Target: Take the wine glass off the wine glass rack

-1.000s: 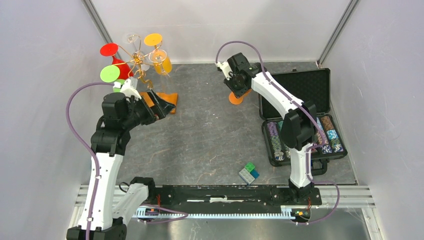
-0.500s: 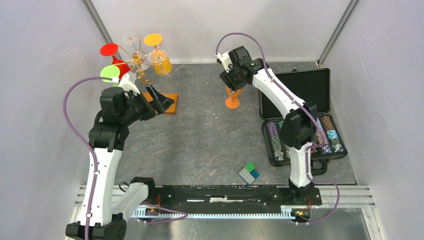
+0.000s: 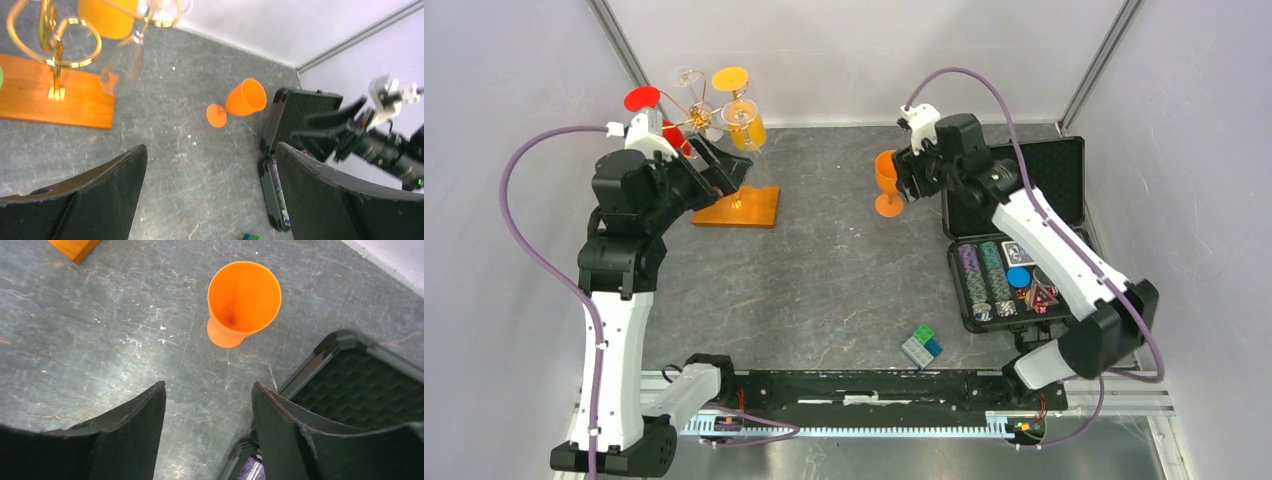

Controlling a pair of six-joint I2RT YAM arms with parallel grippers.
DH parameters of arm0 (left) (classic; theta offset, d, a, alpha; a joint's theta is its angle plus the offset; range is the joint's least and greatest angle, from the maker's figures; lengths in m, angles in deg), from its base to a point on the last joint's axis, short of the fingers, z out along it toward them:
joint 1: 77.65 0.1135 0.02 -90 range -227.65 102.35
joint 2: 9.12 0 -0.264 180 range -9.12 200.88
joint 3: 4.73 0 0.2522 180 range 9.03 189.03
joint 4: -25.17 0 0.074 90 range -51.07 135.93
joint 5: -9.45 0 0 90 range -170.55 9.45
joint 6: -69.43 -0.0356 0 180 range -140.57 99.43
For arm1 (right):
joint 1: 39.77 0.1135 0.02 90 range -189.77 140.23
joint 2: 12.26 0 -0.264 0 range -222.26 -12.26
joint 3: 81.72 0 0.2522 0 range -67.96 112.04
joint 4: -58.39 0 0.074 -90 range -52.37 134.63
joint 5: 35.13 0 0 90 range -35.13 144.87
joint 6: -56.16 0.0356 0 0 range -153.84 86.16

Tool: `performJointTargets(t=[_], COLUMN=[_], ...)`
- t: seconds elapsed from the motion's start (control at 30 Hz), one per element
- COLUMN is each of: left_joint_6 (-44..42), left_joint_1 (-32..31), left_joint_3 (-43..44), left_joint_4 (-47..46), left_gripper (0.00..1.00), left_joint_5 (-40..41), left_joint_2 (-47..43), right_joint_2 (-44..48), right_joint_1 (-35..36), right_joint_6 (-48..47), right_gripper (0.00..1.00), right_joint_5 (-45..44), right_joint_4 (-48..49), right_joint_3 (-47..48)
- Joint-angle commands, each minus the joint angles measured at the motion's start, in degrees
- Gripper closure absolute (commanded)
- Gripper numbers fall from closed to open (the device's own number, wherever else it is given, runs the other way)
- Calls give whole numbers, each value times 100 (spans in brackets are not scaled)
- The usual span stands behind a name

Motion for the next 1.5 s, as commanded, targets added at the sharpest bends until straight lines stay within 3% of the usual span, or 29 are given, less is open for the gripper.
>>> performJointTargets(t=[0.0, 0.1, 0.3, 0.43, 0.57, 0.7, 0.83, 1.0, 1.17, 1.47], left_joint_6=[300, 546, 723, 731, 663, 491, 394, 599, 1122, 1454], left_joint_1=[7, 12, 57, 97, 144, 171, 201, 353, 904, 1081], left_joint_3=[621, 1020, 1800, 2030, 2111, 2085, 2106, 2172, 2040, 1857], left_joint_4=[-453, -531, -431, -478, -436, -412, -504, -560, -849, -1146], left_gripper=[0, 2, 28, 32, 31, 22, 22, 32, 45, 52], left_joint_5=[410, 587, 860, 892, 1112, 1314, 1303, 939, 189, -706], left_joint_2=[322, 627, 1317, 1770, 2125, 2461, 2768, 3135, 3312, 3434], right_joint_2=[778, 1421, 2349, 2780, 3171, 3433, 3649, 3778, 3609, 3668], right_joint_1=[-16, -14, -19, -15, -14, -15, -14, -14, -14, -14], right_joint_6=[774, 1179, 1613, 1769, 1880, 1930, 2038, 2325, 2465, 2431], right_gripper=[34, 41, 49, 51, 52, 52, 51, 51, 53, 53], right_joint_5=[145, 411, 912, 1226, 1287, 1404, 1429, 1694, 1969, 1922], right_joint_4=[713, 1060, 1401, 1467, 1504, 1521, 1562, 2082, 2401, 2550], right_joint_3=[-936, -1776, -2852, -3223, -3494, -3677, -3847, -4222, -4456, -4558])
